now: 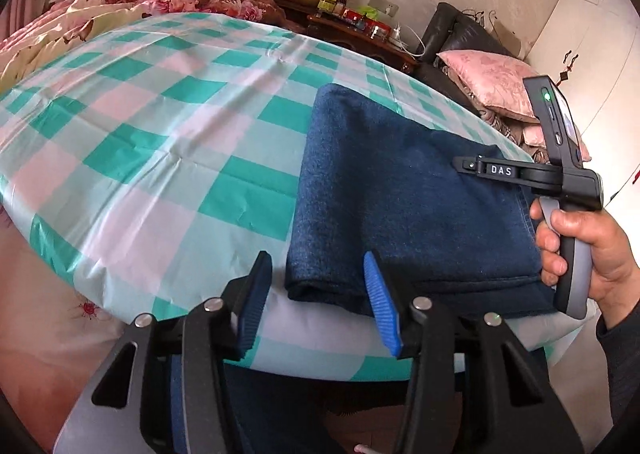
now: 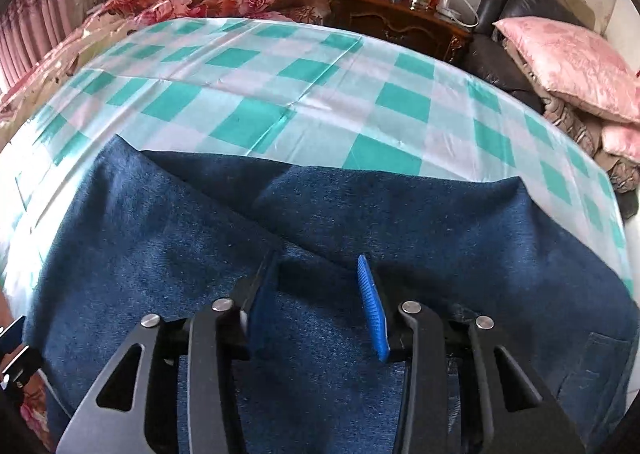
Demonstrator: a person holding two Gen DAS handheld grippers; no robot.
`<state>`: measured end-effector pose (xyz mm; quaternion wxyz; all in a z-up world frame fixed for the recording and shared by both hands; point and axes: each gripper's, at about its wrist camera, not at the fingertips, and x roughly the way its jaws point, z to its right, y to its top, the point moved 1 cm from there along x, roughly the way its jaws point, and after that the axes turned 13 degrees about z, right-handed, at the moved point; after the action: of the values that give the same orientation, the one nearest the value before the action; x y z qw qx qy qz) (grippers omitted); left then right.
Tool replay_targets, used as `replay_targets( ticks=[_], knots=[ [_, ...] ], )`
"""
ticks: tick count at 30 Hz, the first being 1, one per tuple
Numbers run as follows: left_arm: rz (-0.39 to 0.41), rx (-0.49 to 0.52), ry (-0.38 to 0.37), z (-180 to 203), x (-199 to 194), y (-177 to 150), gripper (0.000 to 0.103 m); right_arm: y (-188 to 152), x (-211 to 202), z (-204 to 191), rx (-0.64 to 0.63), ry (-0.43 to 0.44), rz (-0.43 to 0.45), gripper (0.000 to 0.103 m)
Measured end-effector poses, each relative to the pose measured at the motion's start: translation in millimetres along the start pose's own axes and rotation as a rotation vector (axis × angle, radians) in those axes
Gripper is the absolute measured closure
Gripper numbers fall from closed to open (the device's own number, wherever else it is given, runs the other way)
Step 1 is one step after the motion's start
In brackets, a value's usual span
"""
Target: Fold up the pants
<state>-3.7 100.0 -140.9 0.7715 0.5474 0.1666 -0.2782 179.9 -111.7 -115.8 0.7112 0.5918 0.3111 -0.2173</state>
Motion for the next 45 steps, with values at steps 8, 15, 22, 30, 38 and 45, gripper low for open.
replay_targets(
  ticks=[8, 15, 22, 30, 38, 45],
  knots=[
    [-0.016, -0.115, -0.031, -6.9, -2.6, 4.2, 0.079, -1.8, -1.5, -2.5, -0.013, -0.02, 0.015, 0.063],
    [0.041, -0.062, -0.012, 11.2, -17.4, 14.6, 0.088, 12.7, -3.3, -2.3, -0.047, -0.081, -0.056, 0.04],
    [0.127, 0.094, 0.067, 45.4, -32.1, 25.2, 0.089, 77.7, -32.6, -57.8, 0.054, 0.306, -0.137, 0.021],
    [0.182, 0.171, 0.106, 70.2, -43.7, 29.0, 0.09, 86.2, 24.9, -156.1, -0.113, 0.323, -0.38, 0.022],
    [0.216, 0.023, 0.041, 63.3, -50.9, 33.0, 0.068, 88.1, 19.0, -143.8, -0.105, 0.309, -0.323, 0.084],
    [0.148, -0.206, 0.05, 67.2, -29.4, 11.6, 0.033, 103.1, -9.1, -111.3, 0.005, 0.382, -0.261, 0.086]
  ],
)
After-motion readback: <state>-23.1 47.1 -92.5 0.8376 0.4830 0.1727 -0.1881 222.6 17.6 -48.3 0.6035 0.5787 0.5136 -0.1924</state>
